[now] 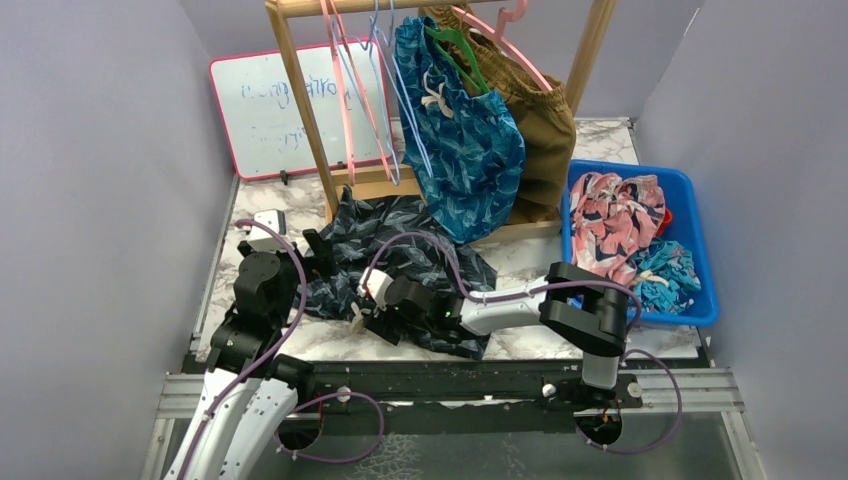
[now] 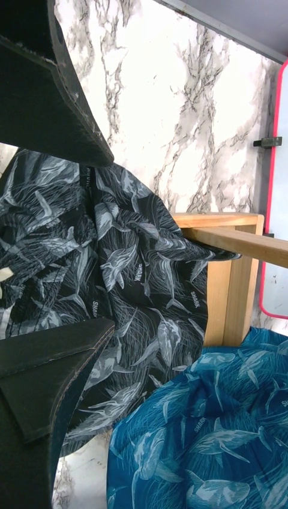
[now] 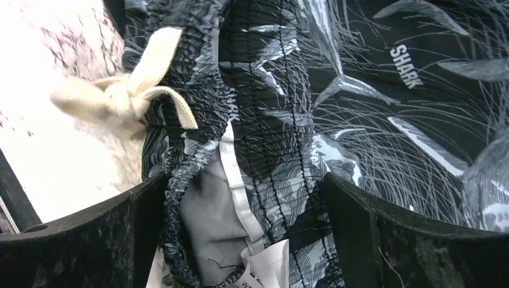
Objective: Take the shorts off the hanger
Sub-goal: Pick up the shorts at the center of the board.
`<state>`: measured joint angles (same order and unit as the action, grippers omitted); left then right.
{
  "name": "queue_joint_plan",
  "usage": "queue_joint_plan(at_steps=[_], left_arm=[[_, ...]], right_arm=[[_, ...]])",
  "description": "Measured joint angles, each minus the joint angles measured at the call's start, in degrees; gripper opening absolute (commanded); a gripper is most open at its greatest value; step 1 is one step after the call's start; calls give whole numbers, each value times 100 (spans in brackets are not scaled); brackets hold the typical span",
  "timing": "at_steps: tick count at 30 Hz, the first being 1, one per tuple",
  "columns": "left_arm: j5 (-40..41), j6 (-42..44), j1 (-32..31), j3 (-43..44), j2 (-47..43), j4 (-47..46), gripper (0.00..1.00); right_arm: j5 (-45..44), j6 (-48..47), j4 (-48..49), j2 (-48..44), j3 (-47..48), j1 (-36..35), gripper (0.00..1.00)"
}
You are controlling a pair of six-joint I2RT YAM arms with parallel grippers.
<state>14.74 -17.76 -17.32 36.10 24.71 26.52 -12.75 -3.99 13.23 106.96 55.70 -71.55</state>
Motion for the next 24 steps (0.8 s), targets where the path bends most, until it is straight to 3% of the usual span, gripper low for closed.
queue_joint_plan(at_steps=[2,6,10,13,19,24], left_arm=[[9,2,0,0,0,0,99],[13,2,0,0,0,0,99],[13,2,0,0,2,0,99],[15,0,0,0,11,0,99],[15,2,0,0,33,0,99],[15,2,0,0,39,0,99]], right_arm=[[46,109,33,116,114,2,84],[330,330,68,153,101,22,53],[527,575,245,105,-76,31,36],[717,662,271,39,-170,37,15],[944,874,122,-275,-431,50,2],[1200,1152,-442,-1351,-896,50,1]])
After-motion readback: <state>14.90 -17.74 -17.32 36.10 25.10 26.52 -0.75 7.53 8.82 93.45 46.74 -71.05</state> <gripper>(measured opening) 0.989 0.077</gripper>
